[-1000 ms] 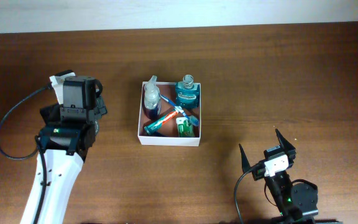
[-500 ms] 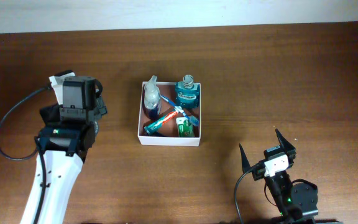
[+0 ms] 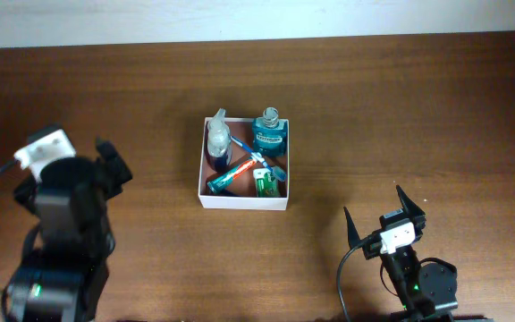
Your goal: Pack container
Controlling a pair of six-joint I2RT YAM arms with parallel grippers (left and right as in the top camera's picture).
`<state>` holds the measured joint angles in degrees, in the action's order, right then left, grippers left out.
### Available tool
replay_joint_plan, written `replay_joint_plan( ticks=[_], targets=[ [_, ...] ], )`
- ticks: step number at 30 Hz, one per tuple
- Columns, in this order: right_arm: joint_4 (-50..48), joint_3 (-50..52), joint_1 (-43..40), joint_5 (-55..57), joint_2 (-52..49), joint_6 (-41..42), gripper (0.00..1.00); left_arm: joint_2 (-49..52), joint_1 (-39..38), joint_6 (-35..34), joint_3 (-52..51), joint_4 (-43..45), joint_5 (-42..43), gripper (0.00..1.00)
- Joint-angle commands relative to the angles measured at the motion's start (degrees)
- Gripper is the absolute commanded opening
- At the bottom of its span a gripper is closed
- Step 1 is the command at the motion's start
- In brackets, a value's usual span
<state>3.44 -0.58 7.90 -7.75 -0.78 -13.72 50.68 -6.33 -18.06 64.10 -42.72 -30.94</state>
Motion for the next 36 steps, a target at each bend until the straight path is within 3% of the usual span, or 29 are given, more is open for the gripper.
replay_joint_plan(
  ticks=[1, 21, 31, 36],
  targets=[
    [0.4, 0.3, -0.5, 0.9, 0.5, 0.0, 0.99, -5.5, 0.1, -0.8, 0.6, -0.1, -0.8, 0.99],
    [0.4, 0.3, -0.5, 0.9, 0.5, 0.0, 0.99, -32.0, 3.3, -0.8, -3.1, -20.7, 8.5, 1.00],
    [0.4, 0.3, -0.5, 0.9, 0.5, 0.0, 0.99, -40.2, 4.7, -0.8, -15.8, -20.3, 13.2, 0.99],
    [0.4, 0.3, -0.5, 0.9, 0.5, 0.0, 0.99, -43.3, 4.7, -0.8, -23.1, -15.6, 13.6, 0.99]
  ],
)
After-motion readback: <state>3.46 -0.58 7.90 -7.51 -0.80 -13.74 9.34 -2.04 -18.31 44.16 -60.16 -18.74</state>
